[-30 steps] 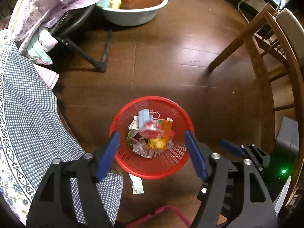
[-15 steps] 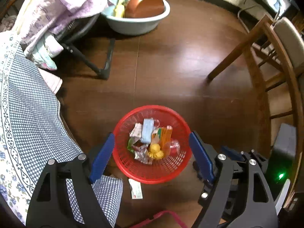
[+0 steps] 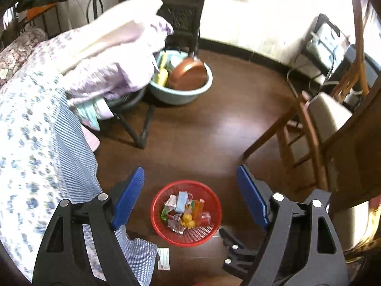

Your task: Collect trash

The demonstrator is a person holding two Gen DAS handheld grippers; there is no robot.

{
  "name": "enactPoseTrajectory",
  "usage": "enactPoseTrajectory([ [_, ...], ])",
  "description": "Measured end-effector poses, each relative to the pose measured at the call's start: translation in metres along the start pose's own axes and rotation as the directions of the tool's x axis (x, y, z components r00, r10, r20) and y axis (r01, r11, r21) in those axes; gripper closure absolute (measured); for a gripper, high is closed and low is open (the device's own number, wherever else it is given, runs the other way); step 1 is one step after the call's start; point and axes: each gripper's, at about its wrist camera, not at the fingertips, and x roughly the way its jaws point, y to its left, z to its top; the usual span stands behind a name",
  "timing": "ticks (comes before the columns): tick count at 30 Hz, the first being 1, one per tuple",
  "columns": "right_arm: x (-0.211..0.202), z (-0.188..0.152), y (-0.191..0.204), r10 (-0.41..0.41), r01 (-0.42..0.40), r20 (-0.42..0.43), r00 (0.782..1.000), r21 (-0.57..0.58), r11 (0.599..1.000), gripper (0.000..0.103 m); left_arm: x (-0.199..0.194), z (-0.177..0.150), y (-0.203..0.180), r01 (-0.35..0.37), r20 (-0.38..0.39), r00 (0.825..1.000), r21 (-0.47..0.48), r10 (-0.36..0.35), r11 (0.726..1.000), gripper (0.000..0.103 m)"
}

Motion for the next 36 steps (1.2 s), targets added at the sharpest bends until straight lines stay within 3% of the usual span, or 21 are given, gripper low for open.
enactPoseTrajectory([
  [4, -0.023, 0.008, 0.013, -0.009, 0.009, 0.034, 0.999, -0.013, 1.0, 0.015, -0.041, 0.005, 0.011, -0.015, 0.074, 0.997, -0.024, 0.016, 1.0, 0.014],
  [11, -0.069, 0.026, 0.063, -0.069, 0.08, 0.122, 0.99, -0.09, 0.993, 0.006, -0.116, 0.002, 0.056, -0.056, 0.196, 0.978, -0.116, 0.078, 0.992, 0.007],
  [18, -0.114, 0.03, 0.122, -0.087, 0.114, 0.192, 0.977, -0.132, 0.985, 0.006, -0.193, -0.012, 0.11, -0.229, 0.25, 0.931, -0.164, 0.265, 0.959, 0.007],
  [21, -0.133, 0.031, 0.158, -0.052, 0.093, 0.224, 0.973, -0.176, 0.98, 0.006, -0.227, -0.025, 0.143, -0.264, 0.261, 0.91, -0.236, 0.323, 0.935, 0.007],
  [24, -0.147, 0.029, 0.182, -0.032, 0.083, 0.248, 0.968, -0.199, 0.976, 0.006, -0.247, -0.037, 0.173, -0.263, 0.263, 0.902, -0.296, 0.343, 0.918, 0.007],
  [26, -0.154, 0.028, 0.192, -0.031, 0.085, 0.259, 0.965, -0.201, 0.976, 0.006, -0.254, -0.043, 0.19, -0.242, 0.254, 0.909, -0.328, 0.332, 0.913, 0.007],
  [29, -0.164, 0.022, 0.195, -0.056, 0.108, 0.264, 0.963, -0.186, 0.976, 0.006, -0.252, -0.052, 0.192, -0.206, 0.219, 0.933, -0.327, 0.286, 0.922, 0.007],
  [34, -0.171, 0.01, 0.167, -0.107, 0.145, 0.246, 0.963, -0.139, 0.98, 0.006, -0.231, -0.064, 0.138, -0.15, 0.176, 0.963, -0.273, 0.203, 0.95, 0.007],
  [36, -0.17, 0.004, 0.15, -0.131, 0.162, 0.234, 0.963, -0.122, 0.979, 0.006, -0.215, -0.068, 0.105, -0.167, 0.146, 0.968, -0.232, 0.204, 0.958, 0.007],
])
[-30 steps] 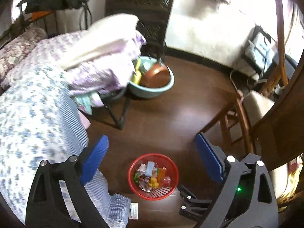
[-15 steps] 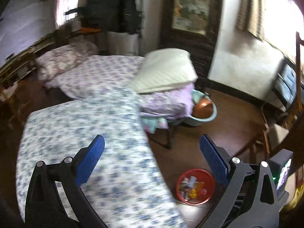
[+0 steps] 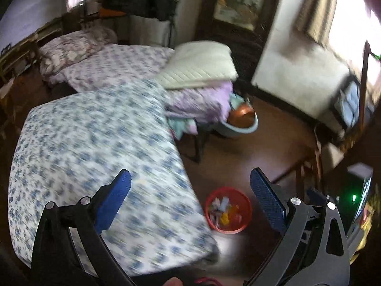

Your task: Collect trash

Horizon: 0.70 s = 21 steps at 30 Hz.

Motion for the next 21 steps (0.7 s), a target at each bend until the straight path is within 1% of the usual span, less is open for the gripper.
enactPoseTrajectory([
  [2, 0.005, -0.013, -0.016, -0.015, 0.015, -0.018, 1.0, 0.013, 1.0, 0.006, 0.01, -0.017, -0.033, 0.015, -0.038, 0.999, 0.019, -0.014, 1.0, 0.007],
  [4, 0.012, -0.025, -0.029, -0.022, 0.023, -0.035, 0.999, 0.029, 0.999, 0.006, 0.02, -0.035, -0.062, 0.02, -0.059, 0.998, 0.021, -0.018, 1.0, 0.007],
  [7, 0.026, -0.046, -0.052, -0.028, 0.032, -0.077, 0.997, 0.053, 0.998, 0.006, 0.04, -0.057, -0.099, 0.034, -0.118, 0.993, 0.055, -0.027, 0.998, 0.007],
  [10, 0.045, -0.066, -0.084, -0.03, 0.043, -0.128, 0.991, 0.096, 0.994, 0.006, 0.056, -0.078, -0.125, 0.044, -0.145, 0.989, 0.07, -0.033, 0.997, 0.007],
  [12, 0.056, -0.076, -0.101, -0.047, 0.065, -0.147, 0.988, 0.115, 0.991, 0.006, 0.068, -0.087, -0.137, 0.046, -0.168, 0.985, 0.089, -0.03, 0.995, 0.007],
  [15, 0.068, -0.088, -0.123, -0.061, 0.086, -0.168, 0.984, 0.144, 0.986, 0.006, 0.084, -0.096, -0.152, 0.029, -0.182, 0.983, 0.132, -0.005, 0.991, 0.007],
  [21, 0.084, -0.108, -0.152, -0.063, 0.101, -0.195, 0.979, 0.191, 0.976, 0.006, 0.105, -0.101, -0.164, 0.037, -0.201, 0.98, 0.156, -0.004, 0.987, 0.007],
])
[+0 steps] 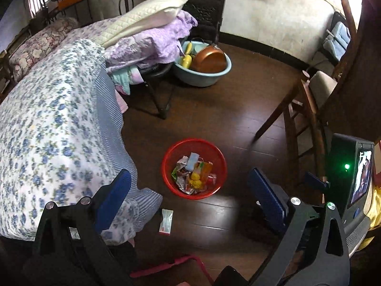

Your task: Collect trash

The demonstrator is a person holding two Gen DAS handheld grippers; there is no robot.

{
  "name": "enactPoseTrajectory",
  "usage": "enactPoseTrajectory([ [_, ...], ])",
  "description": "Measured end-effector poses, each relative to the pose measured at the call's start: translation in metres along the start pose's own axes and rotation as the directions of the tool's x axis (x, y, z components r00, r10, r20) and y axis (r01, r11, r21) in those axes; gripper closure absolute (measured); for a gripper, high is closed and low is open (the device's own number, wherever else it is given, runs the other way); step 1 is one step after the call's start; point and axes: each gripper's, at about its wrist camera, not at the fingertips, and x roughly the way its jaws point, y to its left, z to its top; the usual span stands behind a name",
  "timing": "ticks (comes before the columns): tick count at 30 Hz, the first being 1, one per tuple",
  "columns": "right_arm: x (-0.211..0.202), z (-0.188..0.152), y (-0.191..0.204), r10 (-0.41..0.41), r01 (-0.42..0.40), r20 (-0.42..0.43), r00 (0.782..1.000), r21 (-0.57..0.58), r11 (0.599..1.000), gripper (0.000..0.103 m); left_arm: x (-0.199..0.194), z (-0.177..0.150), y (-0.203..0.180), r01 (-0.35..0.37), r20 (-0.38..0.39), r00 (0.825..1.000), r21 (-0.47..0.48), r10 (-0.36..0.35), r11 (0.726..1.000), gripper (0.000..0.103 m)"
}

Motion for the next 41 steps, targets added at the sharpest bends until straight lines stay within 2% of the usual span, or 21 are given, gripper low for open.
enactPoseTrajectory([
  [10, 0.01, -0.004, 0.0, 0.026, -0.027, -0.019, 0.999, -0.018, 0.999, 0.006, 0.012, 0.002, -0.01, -0.005, -0.011, 1.0, 0.017, 0.005, 1.0, 0.007],
  [20, 0.002, -0.003, 0.015, 0.069, -0.069, 0.0, 0.998, -0.071, 0.995, 0.006, 0.018, 0.004, 0.002, -0.027, -0.022, 0.999, -0.01, 0.027, 1.0, 0.007],
  [41, 0.002, -0.002, 0.019, 0.07, -0.07, -0.001, 0.998, -0.087, 0.994, 0.006, 0.022, 0.0, -0.002, -0.011, -0.036, 0.999, -0.009, 0.011, 1.0, 0.007],
])
